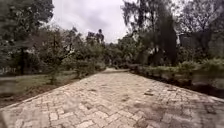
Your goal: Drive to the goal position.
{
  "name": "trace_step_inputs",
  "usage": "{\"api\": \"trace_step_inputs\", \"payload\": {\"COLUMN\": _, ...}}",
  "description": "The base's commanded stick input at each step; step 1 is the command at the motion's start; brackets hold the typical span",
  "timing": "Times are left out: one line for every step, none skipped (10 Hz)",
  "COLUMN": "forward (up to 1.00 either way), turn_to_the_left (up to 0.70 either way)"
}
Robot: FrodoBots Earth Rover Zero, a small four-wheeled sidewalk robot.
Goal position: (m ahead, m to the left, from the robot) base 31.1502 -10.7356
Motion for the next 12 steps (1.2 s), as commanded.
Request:
{"api": "trace_step_inputs", "payload": {"forward": 0.70, "turn_to_the_left": 0.00}}
{"api": "trace_step_inputs", "payload": {"forward": 0.70, "turn_to_the_left": 0.00}}
{"api": "trace_step_inputs", "payload": {"forward": 0.70, "turn_to_the_left": 0.00}}
{"api": "trace_step_inputs", "payload": {"forward": 0.70, "turn_to_the_left": 0.00}}
{"api": "trace_step_inputs", "payload": {"forward": 0.70, "turn_to_the_left": 0.00}}
{"api": "trace_step_inputs", "payload": {"forward": 0.70, "turn_to_the_left": 0.00}}
{"api": "trace_step_inputs", "payload": {"forward": 0.70, "turn_to_the_left": 0.00}}
{"api": "trace_step_inputs", "payload": {"forward": 0.70, "turn_to_the_left": 0.00}}
{"api": "trace_step_inputs", "payload": {"forward": 0.70, "turn_to_the_left": 0.00}}
{"api": "trace_step_inputs", "payload": {"forward": 0.70, "turn_to_the_left": 0.00}}
{"api": "trace_step_inputs", "payload": {"forward": 0.70, "turn_to_the_left": 0.00}}
{"api": "trace_step_inputs", "payload": {"forward": 0.70, "turn_to_the_left": 0.00}}
